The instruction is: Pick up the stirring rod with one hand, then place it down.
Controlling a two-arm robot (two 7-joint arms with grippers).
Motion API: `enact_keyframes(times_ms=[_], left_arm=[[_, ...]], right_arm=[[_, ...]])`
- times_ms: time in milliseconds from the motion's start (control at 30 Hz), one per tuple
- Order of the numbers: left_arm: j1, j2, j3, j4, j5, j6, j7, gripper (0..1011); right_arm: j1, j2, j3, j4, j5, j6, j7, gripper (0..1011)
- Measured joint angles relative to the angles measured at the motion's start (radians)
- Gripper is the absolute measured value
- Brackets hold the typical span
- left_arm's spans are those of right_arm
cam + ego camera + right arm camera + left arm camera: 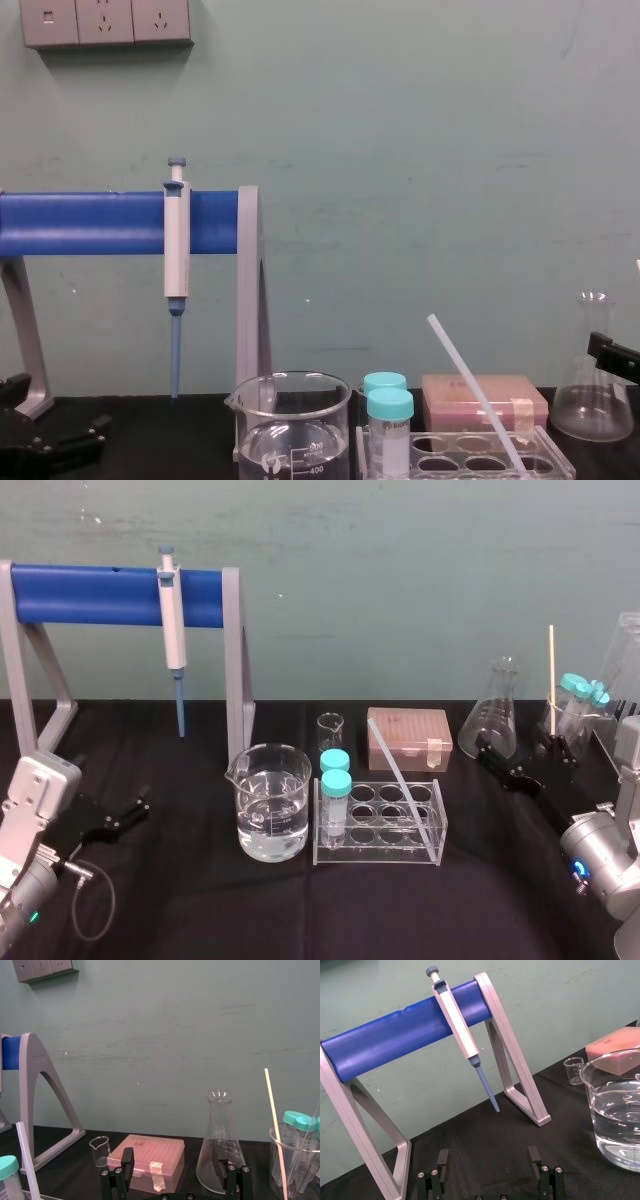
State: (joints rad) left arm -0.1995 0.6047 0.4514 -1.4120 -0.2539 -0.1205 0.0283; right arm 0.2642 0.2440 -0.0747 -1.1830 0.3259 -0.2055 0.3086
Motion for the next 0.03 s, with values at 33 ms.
enact_keyframes(times_ms=[33], left_arm=[[0.000,0.000,0.000,0.000,0.000,0.000,0.000,1000]], right_arm=[[0.000,0.000,0.000,0.000,0.000,0.000,0.000,1000]])
